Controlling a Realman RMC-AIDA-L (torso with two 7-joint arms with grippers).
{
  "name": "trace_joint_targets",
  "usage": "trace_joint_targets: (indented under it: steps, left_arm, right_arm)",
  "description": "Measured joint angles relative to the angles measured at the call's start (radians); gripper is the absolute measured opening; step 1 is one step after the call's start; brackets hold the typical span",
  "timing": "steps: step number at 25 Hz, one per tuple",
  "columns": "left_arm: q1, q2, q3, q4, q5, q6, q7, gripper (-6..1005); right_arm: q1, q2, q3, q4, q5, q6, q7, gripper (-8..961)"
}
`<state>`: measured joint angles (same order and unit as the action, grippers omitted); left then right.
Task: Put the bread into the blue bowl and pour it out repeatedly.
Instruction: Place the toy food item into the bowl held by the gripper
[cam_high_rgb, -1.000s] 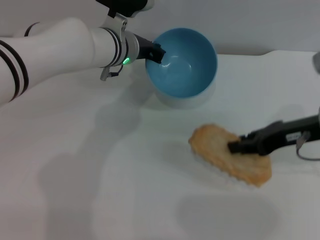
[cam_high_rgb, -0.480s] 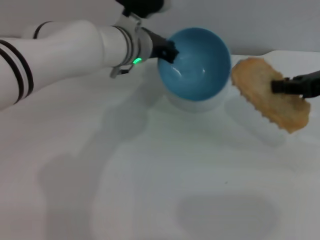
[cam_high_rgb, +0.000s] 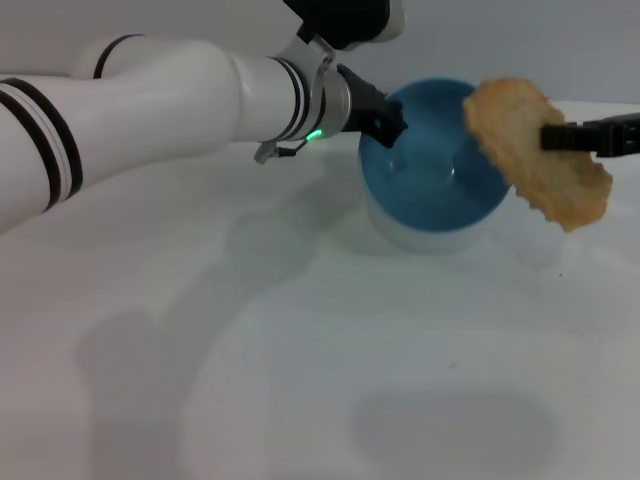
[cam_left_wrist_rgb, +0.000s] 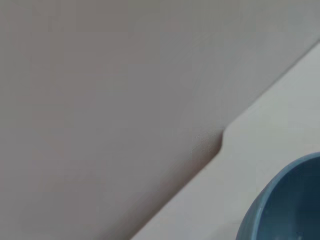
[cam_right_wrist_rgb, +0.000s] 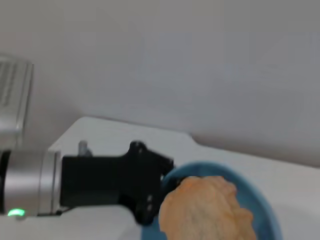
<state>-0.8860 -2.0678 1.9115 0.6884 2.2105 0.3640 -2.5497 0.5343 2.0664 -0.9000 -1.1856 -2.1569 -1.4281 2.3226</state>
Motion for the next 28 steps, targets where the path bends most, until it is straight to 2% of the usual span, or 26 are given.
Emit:
trace_joint_targets:
  steps: [5,9,13,19,28]
  left_arm:
    - [0.000,-0.001,0.007,0.001,0.000,0.022,0.001,0]
    - [0.001,-0.002,0.016,0.003,0.000,0.030,0.001,0]
    - [0.000,-0.002,0.017,0.011,-0.002,0.037,0.002,0]
    - [-0.004,-0.002,0.017,0.015,-0.006,0.035,0.002,-1]
    - [-0.010,-0.003,0.017,0.029,-0.008,0.040,0.002,-1]
  right_arm:
    - [0.016,0.004,-0.011,0.011,0.014,0.047,-0.030,115]
    - [0.021,0.005,-0.028,0.047,0.109,0.082,-0.110,113]
    - [0.054,0.002,-0.038,0.164,0.144,0.118,-0.160,111]
    - [0.073,0.003,-0.039,0.272,0.150,0.160,-0.236,111]
    - [0.094,0.008,-0.045,0.361,0.194,0.233,-0.387,102]
